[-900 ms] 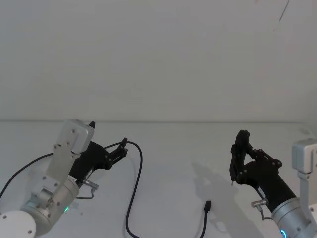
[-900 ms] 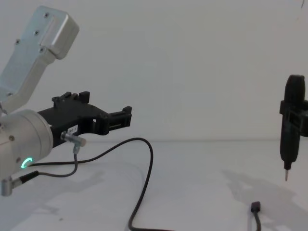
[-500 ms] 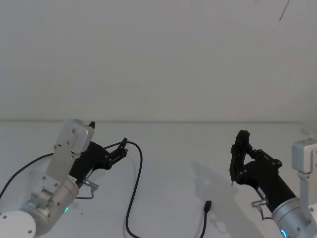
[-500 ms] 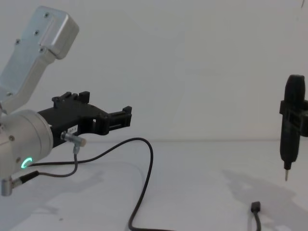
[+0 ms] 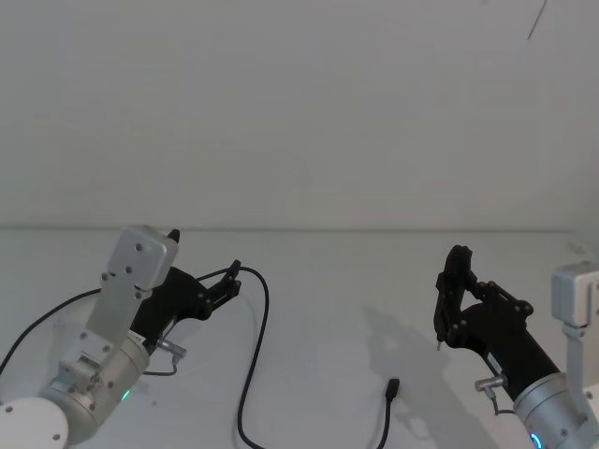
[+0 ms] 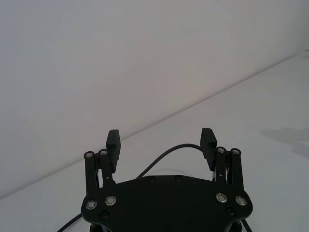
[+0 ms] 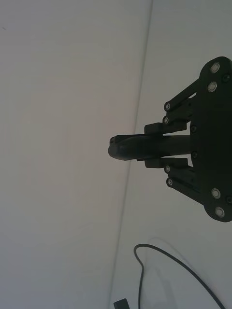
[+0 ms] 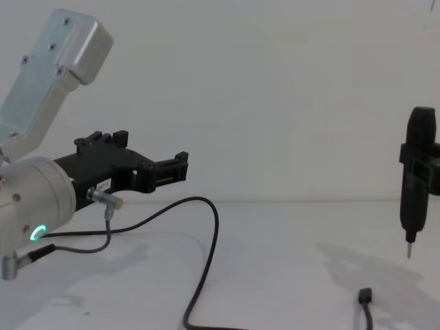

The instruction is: Pick up the data cable with the one hand.

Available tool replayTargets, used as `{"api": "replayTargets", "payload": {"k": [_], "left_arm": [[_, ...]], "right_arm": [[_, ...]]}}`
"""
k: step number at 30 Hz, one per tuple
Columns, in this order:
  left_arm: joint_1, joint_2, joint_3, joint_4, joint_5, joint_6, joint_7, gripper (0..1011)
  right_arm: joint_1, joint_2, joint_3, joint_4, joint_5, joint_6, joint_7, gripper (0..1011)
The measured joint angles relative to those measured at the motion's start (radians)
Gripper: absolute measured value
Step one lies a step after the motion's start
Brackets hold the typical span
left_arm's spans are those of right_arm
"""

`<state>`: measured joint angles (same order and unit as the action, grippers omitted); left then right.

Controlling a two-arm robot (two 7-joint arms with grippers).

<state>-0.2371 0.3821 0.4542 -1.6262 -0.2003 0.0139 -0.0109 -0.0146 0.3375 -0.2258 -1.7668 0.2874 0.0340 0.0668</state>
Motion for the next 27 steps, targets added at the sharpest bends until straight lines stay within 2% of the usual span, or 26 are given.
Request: {"api": "replayTargets", "payload": {"k": [27], "left_arm": [[0.0, 0.0, 0.0, 0.0, 0.0, 0.0, 0.0, 1001]], "right_arm": [[0.0, 0.0, 0.0, 0.0, 0.0, 0.0, 0.0, 284]]}}
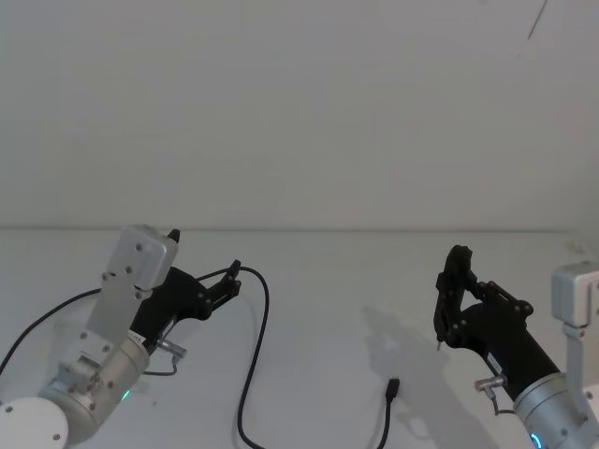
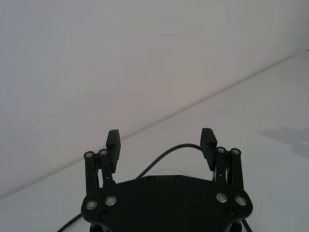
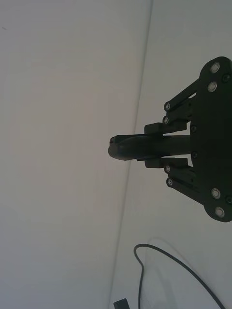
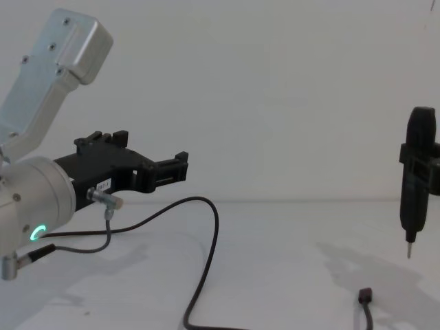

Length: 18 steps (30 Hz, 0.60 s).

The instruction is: Pick up the data cable with the one hand.

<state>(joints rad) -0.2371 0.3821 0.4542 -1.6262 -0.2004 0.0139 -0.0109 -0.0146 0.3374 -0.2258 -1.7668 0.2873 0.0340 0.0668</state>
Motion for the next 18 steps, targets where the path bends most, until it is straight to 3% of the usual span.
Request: {"api": "replayTargets", "payload": {"k": [18], "left_arm": [[-0.001, 0.001, 0.001, 0.0, 0.0, 0.002, -0.007, 1001]], "right_arm": [[0.0, 0.0, 0.0, 0.0, 0.0, 0.0, 0.0, 283]]}}
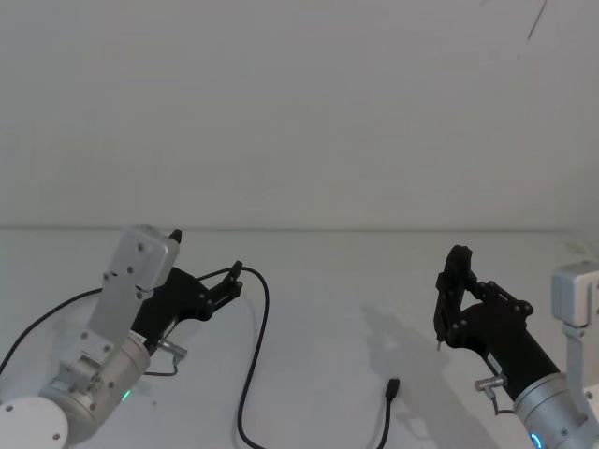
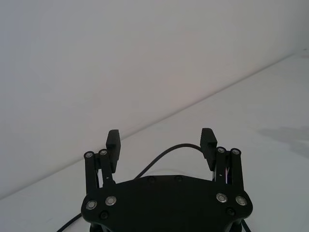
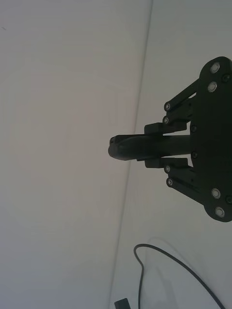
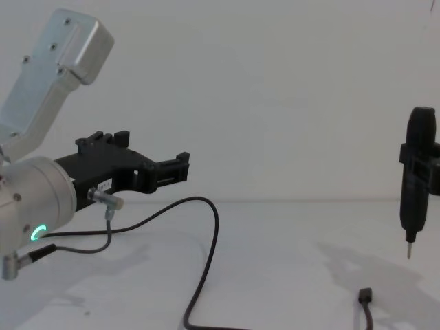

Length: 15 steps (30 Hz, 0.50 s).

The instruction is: Pick up the data cable with the one hand.

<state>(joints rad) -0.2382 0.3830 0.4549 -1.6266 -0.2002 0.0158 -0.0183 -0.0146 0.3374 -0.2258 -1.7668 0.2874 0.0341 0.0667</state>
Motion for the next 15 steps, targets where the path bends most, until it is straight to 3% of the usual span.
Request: {"api": "replayTargets", "payload": {"k": [10, 15], "left_arm": [[-0.003, 0.027, 0.01, -0.019, -0.012, 0.02, -0.067, 1001], [0.003, 0.059, 0.015, -0.048, -0.03, 0.04, -0.126, 1001]], "right_arm": [[0.0, 0.0, 0.0, 0.0, 0.0, 0.0, 0.0, 284], [0.0, 0.0, 0.0, 0.0, 0.0, 0.0, 0.0, 284]]}}
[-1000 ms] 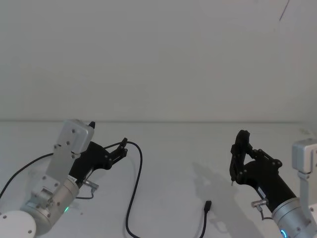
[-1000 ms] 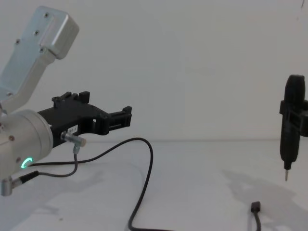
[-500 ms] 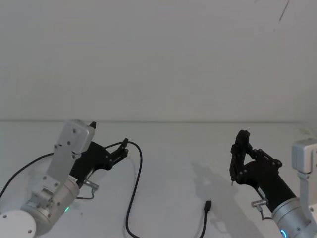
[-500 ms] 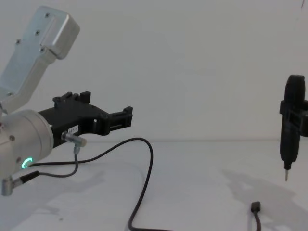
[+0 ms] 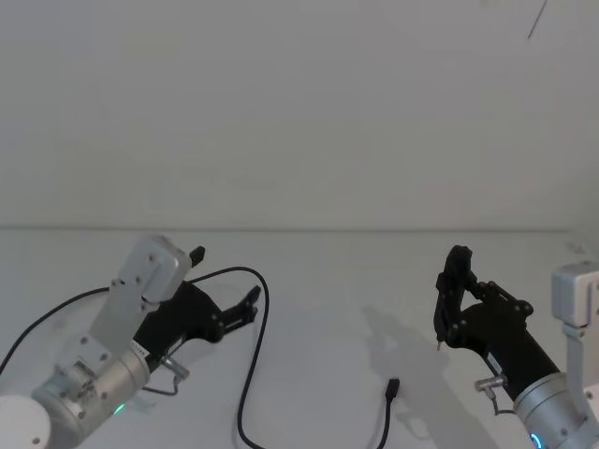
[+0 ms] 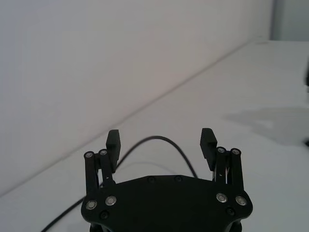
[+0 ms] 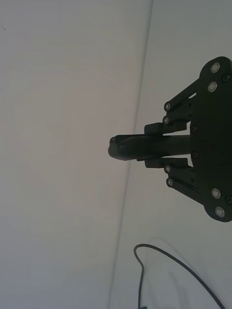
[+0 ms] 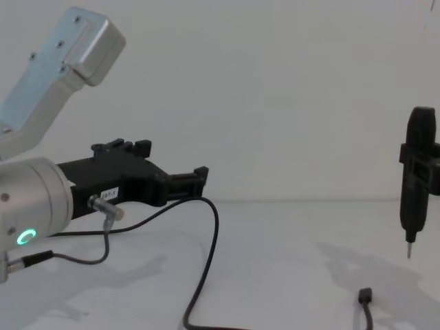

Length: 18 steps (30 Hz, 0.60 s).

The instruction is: Pick up the data cable with the one hand.

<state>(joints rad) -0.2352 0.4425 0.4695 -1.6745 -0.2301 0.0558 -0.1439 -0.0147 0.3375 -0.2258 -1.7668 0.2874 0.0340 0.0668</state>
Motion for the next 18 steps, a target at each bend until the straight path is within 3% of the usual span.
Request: {"api": "replayTargets", "payload": {"k": [18], "left_arm": [[0.041, 0.173, -0.005, -0.15, -0.085, 0.095, -0.255, 1001]], "right_arm": [[0.0, 0.0, 0.0, 0.0, 0.0, 0.0, 0.0, 284]]}}
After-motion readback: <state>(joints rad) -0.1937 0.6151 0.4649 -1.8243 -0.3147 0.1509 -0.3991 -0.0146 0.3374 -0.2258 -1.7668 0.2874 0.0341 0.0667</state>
